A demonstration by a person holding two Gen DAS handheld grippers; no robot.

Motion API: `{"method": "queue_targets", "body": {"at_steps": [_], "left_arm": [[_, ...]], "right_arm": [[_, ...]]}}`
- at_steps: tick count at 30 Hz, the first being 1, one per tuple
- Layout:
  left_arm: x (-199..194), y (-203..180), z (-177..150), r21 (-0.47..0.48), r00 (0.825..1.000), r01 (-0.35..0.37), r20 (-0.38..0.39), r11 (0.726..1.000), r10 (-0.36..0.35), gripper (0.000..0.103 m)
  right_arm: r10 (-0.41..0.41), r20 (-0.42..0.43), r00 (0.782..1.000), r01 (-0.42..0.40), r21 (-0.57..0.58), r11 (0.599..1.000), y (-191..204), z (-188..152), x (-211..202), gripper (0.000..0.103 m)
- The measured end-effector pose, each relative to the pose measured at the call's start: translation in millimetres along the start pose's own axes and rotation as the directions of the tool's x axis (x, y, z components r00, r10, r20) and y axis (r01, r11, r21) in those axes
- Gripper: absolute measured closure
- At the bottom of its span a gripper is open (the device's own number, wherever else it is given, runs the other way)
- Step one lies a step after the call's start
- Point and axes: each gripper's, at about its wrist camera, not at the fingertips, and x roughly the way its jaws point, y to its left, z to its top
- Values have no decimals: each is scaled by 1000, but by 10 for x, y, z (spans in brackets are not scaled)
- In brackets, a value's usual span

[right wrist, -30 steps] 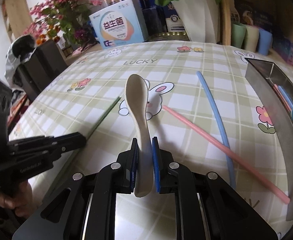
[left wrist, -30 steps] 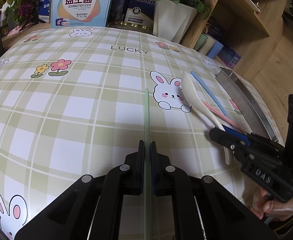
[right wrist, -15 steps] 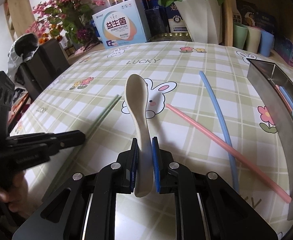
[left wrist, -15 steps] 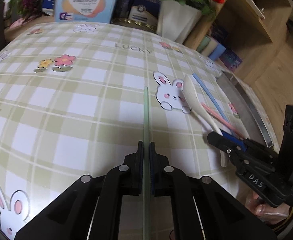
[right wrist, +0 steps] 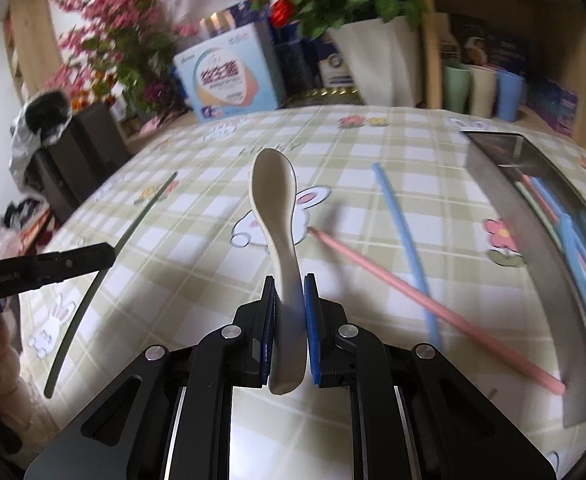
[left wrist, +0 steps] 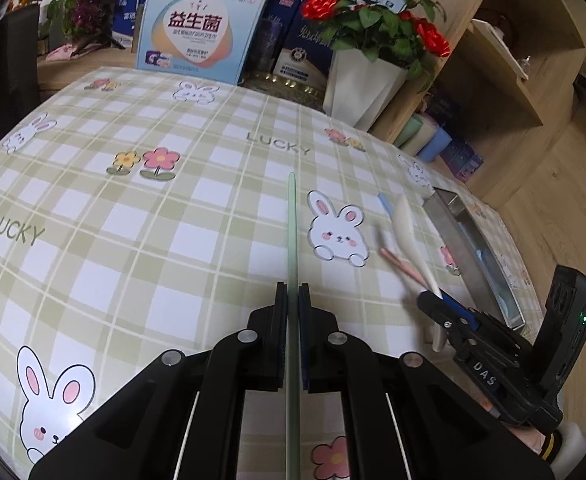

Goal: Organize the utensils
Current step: 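Carry the white spoon over the steel tray with the right tool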

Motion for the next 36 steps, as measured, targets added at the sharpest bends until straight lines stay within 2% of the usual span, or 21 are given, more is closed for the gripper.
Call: {"method": "queue_targets", "body": {"at_steps": [5, 8, 9, 10, 13, 15, 24, 29, 36], "left_arm": [[-8, -192, 68, 29, 1000, 0, 5, 1000, 0, 98], [12, -332, 102, 48, 1000, 4, 3, 999, -4, 98], [19, -358, 104, 51, 1000, 4, 2, 999, -4, 98], [30, -393, 105, 54, 1000, 5, -2, 999, -5, 98], [69, -465, 108, 59, 1000, 6, -11, 998, -6, 98], [106, -508, 110, 57, 1000, 10, -20, 998, -9, 98], [276, -640, 117, 71, 999, 7, -50, 997, -4, 98], [370, -639, 64, 79, 997, 0, -78, 997, 6, 98], [543, -584, -26, 68, 991, -8, -132, 998, 17, 98]], "right_arm": [[-57, 101, 993, 47, 93, 994, -416, 141, -371, 89], [-147, 130, 981, 129, 141, 982, -745, 216, -576, 89], [-204, 124, 971, 186, 145, 972, -846, 219, -622, 89], [-284, 108, 953, 270, 131, 954, -949, 211, -662, 89], [-414, 61, 908, 410, 76, 909, -1143, 126, -669, 89], [-456, 33, 889, 453, 68, 889, -1272, 57, -668, 89], [-512, -20, 859, 512, 28, 858, -1460, -7, -621, 89], [-506, -50, 861, 508, 27, 861, -1477, 9, -562, 89], [-521, -54, 852, 523, 11, 852, -1434, 21, -553, 88]]}}
